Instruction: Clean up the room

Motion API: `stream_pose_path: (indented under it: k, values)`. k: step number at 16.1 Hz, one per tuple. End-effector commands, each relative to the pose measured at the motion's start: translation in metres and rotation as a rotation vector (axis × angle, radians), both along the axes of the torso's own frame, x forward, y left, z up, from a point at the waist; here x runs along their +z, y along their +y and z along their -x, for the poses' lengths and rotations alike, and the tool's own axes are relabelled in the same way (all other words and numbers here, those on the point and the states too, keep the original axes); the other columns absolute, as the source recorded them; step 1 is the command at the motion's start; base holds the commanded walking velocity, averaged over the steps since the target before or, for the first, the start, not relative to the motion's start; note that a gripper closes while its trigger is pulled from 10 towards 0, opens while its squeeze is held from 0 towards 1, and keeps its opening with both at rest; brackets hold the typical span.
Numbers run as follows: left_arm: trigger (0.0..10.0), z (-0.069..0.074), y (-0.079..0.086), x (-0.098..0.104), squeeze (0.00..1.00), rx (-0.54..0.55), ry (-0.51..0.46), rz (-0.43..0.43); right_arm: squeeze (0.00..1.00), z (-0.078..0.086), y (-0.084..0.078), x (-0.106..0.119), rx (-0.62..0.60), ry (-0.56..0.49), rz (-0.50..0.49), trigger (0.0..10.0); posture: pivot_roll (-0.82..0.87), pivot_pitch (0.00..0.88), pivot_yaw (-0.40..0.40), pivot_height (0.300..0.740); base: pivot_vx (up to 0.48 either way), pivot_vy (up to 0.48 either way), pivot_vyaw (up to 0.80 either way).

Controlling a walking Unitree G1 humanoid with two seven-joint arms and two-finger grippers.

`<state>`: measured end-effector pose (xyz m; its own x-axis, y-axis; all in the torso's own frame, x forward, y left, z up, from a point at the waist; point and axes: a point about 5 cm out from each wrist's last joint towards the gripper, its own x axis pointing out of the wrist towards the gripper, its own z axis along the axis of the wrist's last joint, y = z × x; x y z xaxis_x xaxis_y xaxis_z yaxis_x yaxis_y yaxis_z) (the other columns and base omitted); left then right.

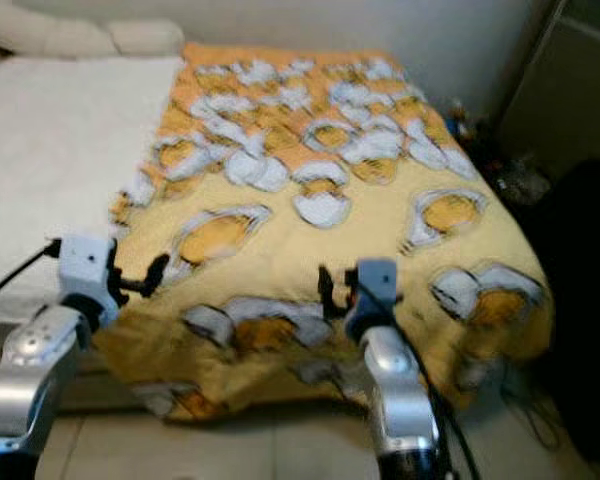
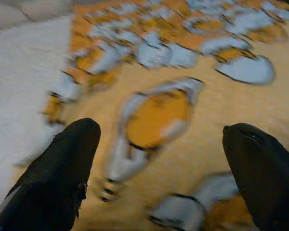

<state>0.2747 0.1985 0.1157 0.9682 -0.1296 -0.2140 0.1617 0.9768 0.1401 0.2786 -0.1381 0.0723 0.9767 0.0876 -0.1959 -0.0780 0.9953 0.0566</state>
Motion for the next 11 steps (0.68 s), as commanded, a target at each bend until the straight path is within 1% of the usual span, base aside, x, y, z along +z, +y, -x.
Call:
stream_pose_path:
  k: [1, 3, 4, 5, 6, 7, 9, 10, 11]
  values:
    - [10.0, -0.0012, -0.0026, -0.0002, 0.09, -0.009, -0.002, -0.005, 1.00, -0.0016, -0.0086, 0.0000, -0.028, -0.004, 0.001, 10.0, 0.07, 0.000, 0.004, 0.740, 0.000, -0.349, 0.00]
    - [10.0, -0.0011, -0.0053, -0.0032, 0.09, -0.018, 0.007, -0.004, 1.00, -0.0036, -0.0100, 0.0011, -0.033, -0.006, 0.013, 10.0, 0.07, 0.000, 0.003, 0.740, 0.000, -0.347, 0.00]
    - [10.0, -0.0010, -0.0085, -0.0048, 0.09, -0.035, 0.011, -0.012, 0.33, -0.0051, -0.0112, -0.0008, -0.049, 0.009, 0.028, 10.0, 0.08, 0.000, -0.002, 0.740, 0.000, -0.345, 0.00]
    - [10.0, -0.0018, -0.0092, -0.0040, 0.09, -0.041, 0.008, -0.016, 0.00, -0.0059, -0.0105, -0.0012, -0.050, 0.013, 0.033, 10.0, 0.09, 0.000, -0.005, 0.740, 0.000, -0.345, 0.00]
    - [10.0, -0.0037, -0.0095, -0.0015, 0.08, -0.042, -0.002, -0.015, 0.00, -0.0064, -0.0090, -0.0020, -0.045, 0.014, 0.041, 10.0, 0.09, 0.000, -0.006, 0.740, 0.000, -0.247, 0.00]
    - [10.0, -0.0061, -0.0093, 0.0011, 0.07, -0.033, -0.005, 0.008, 0.00, -0.0067, -0.0064, -0.0040, -0.034, 0.020, 0.043, 10.0, 0.09, 0.000, -0.002, 0.740, 0.000, 0.000, -0.41]
    - [10.0, -0.0081, -0.0094, 0.0021, 0.06, -0.030, -0.009, 0.006, 0.00, -0.0074, -0.0070, -0.0072, -0.057, 0.038, 0.012, 10.0, 0.09, 0.000, 0.002, 0.740, 0.000, 0.000, -0.80]
    - [10.0, -0.0090, -0.0101, 0.0019, 0.01, -0.033, -0.010, 0.004, 0.00, -0.0089, -0.0086, -0.0074, -0.079, 0.042, -0.003, 10.0, 0.09, 0.000, 0.005, 0.740, 0.000, 0.000, -0.80]
    - [10.0, -0.0098, -0.0115, 0.0020, 0.00, -0.046, -0.013, -0.001, 0.00, -0.0101, -0.0095, -0.0070, -0.090, 0.041, 0.000, 10.0, 0.09, 0.000, 0.003, 0.740, 0.000, 0.000, -0.80]
